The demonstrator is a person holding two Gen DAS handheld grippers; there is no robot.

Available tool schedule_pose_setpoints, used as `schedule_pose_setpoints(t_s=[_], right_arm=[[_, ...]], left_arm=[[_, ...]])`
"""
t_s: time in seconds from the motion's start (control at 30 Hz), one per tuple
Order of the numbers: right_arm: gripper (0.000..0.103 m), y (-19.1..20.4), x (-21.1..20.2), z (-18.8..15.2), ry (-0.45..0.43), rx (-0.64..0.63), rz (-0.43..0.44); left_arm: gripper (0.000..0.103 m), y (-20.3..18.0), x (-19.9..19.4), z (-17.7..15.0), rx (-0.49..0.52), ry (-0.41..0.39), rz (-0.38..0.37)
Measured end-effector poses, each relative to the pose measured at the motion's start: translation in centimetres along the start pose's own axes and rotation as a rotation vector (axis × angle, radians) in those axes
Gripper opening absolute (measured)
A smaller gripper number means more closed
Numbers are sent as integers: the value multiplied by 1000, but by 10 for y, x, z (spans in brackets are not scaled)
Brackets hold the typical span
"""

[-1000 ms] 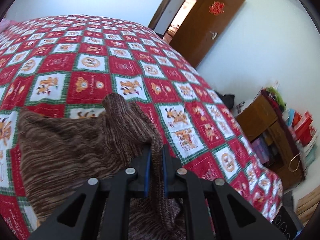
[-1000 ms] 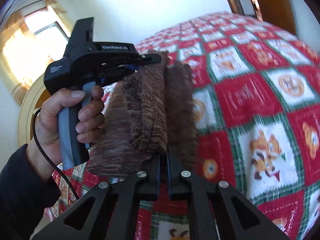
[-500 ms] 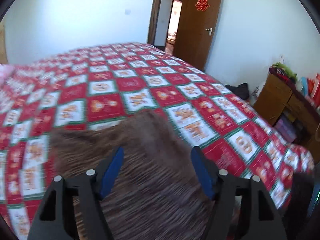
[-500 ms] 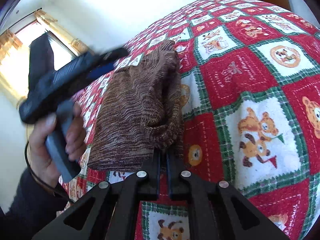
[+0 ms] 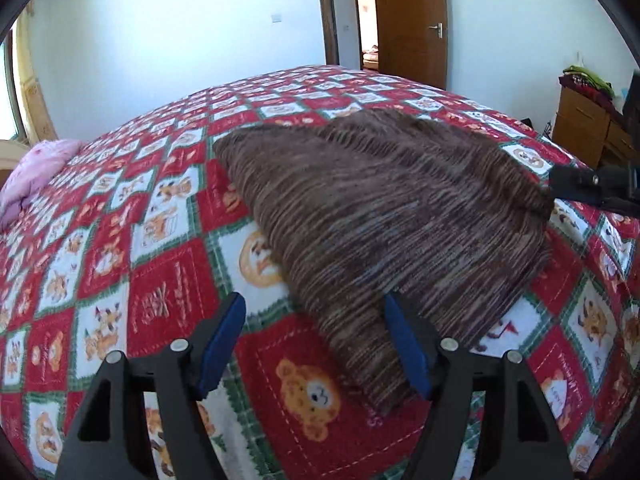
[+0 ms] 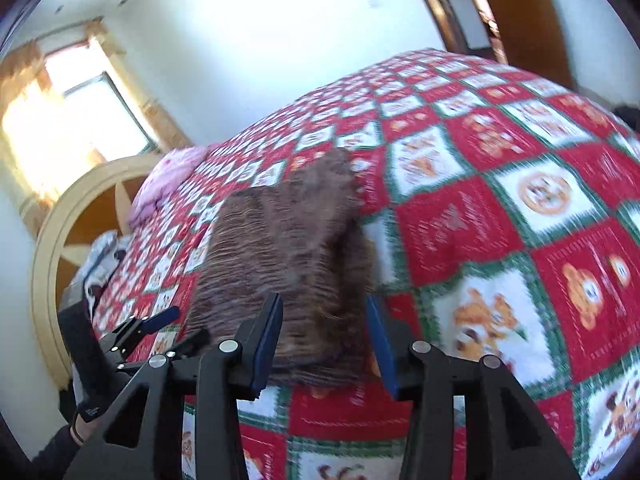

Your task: Fold small clothes

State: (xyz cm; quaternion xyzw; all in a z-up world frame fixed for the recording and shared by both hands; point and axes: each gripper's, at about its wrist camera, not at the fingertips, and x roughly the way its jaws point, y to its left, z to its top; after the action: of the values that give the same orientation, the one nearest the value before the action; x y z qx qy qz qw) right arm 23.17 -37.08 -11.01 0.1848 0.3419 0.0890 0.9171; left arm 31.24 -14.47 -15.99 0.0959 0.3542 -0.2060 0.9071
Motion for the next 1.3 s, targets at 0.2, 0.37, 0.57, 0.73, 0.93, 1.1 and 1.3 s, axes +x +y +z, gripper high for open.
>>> schedule_pose_setpoints(t_s=[0.2, 0.37, 0.57, 0.73, 0.93, 1.1, 1.3], right_arm=[[19, 7, 32, -15, 145, -45, -136], [20, -3, 14, -14, 113, -27, -152], [34, 23, 6, 5, 1, -81, -118], [34, 42, 28, -7, 15, -148, -60], [35, 39, 36, -29, 66, -197, -63], [35, 44, 31, -29, 31, -202, -39], [37, 52, 18, -28, -30, -225, -31]], left_arm=[[88, 27, -2, -13, -118, 30, -36], [89, 34, -12, -17, -168, 21, -58], [93, 51, -10, 35, -250, -60, -44], [96, 44, 31, 68, -220, 5, 29], [103, 51, 50, 41, -176, 92, 100], [103, 54, 42, 36, -186, 95, 123], [103, 65, 36, 32, -232, 61, 68]])
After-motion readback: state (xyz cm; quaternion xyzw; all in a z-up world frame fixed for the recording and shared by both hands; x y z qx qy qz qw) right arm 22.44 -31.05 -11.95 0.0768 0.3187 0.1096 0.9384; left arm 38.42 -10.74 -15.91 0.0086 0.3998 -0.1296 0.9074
